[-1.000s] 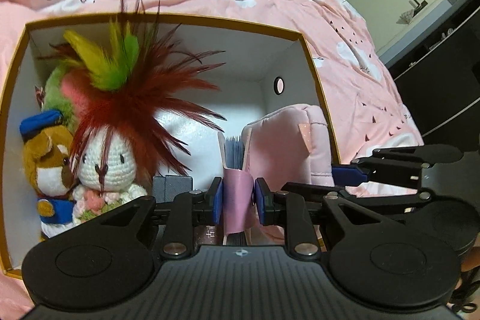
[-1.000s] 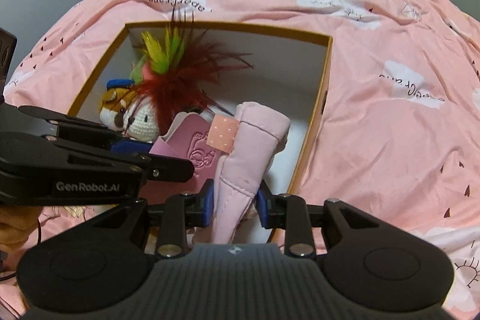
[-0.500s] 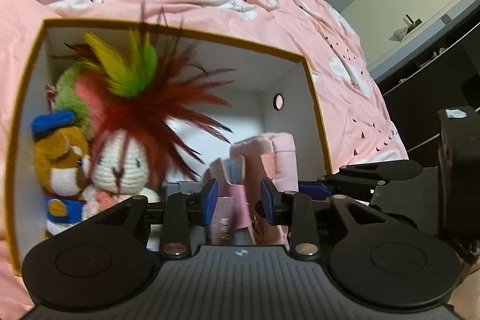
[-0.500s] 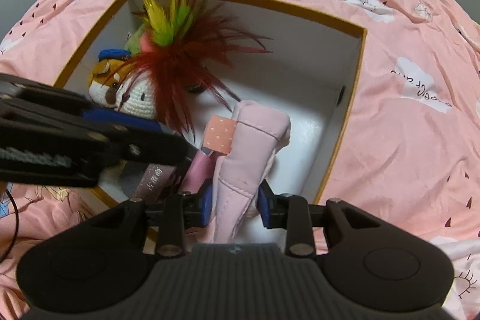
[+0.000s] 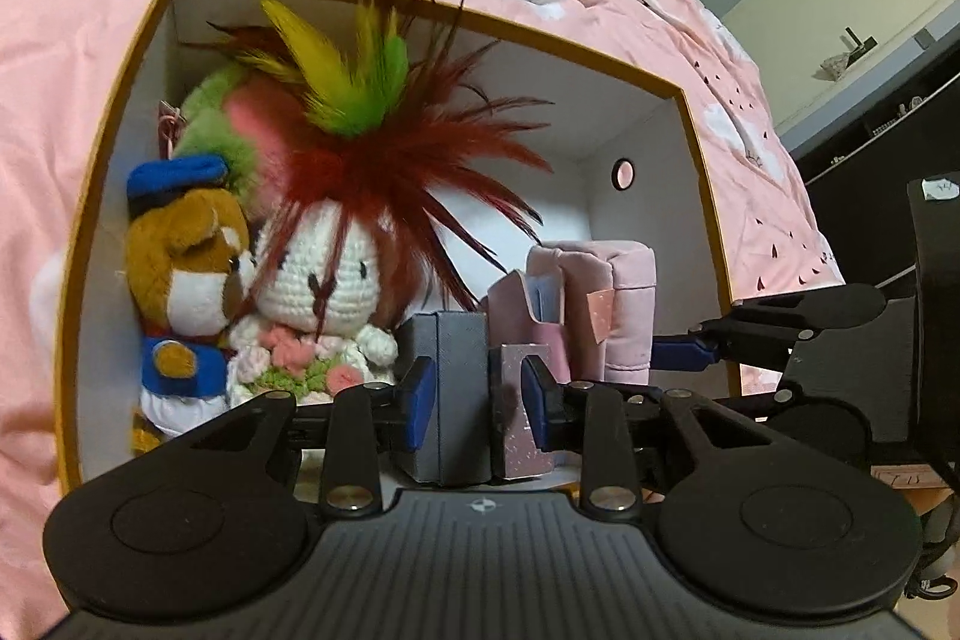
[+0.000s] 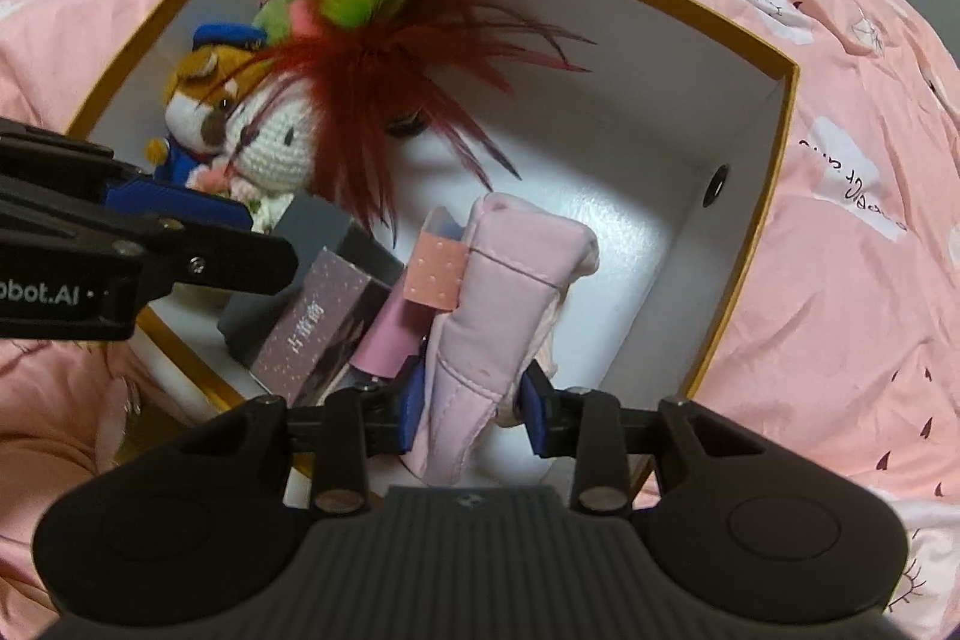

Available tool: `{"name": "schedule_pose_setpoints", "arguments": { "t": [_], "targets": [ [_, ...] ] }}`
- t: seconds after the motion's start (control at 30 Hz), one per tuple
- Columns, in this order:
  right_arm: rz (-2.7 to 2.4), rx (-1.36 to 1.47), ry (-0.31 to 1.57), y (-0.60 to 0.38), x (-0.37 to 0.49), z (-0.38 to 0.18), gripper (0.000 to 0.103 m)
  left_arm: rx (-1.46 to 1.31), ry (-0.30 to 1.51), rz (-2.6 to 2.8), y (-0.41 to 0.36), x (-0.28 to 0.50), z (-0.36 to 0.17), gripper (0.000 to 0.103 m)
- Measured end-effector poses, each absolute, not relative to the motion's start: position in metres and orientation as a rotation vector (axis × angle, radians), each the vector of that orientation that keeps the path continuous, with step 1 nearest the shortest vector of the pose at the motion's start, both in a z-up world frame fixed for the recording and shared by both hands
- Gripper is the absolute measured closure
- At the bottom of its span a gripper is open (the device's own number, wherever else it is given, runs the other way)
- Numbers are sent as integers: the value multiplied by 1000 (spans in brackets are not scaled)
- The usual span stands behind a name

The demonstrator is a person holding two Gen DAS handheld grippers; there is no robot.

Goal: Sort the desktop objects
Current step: 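Lower the pouch and card holder into the box and open both tools, then withdraw both tools from the box toward the white tube and jar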

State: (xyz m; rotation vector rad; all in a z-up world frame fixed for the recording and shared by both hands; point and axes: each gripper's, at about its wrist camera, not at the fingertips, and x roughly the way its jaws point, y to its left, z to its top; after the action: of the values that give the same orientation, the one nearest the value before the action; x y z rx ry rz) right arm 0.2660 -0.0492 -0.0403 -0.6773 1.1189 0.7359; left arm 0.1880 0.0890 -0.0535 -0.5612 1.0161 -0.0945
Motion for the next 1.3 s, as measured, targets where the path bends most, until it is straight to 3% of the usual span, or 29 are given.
{"name": "schedule_pose_setpoints", "arguments": {
  "t": [0.23,0.47,0.87,0.97,1.3],
  "targets": [
    [729,-708,1091,-49,260,-38,62,-531,1001,-86,83,185,-54,68],
    [743,-724,1022,-62,243,-25,44,-499,954,-71,80,173,-45,68],
    [704,-650,860,-90,212,3,41,-417,873,-57,66,155,-22,68],
    [711,-607,757,-96,197,11,34,-392,842,-47,63,148,-15,68],
    [780,-320,592,-111,151,10,32,-306,775,-35,56,120,2,68]
  ]
}}
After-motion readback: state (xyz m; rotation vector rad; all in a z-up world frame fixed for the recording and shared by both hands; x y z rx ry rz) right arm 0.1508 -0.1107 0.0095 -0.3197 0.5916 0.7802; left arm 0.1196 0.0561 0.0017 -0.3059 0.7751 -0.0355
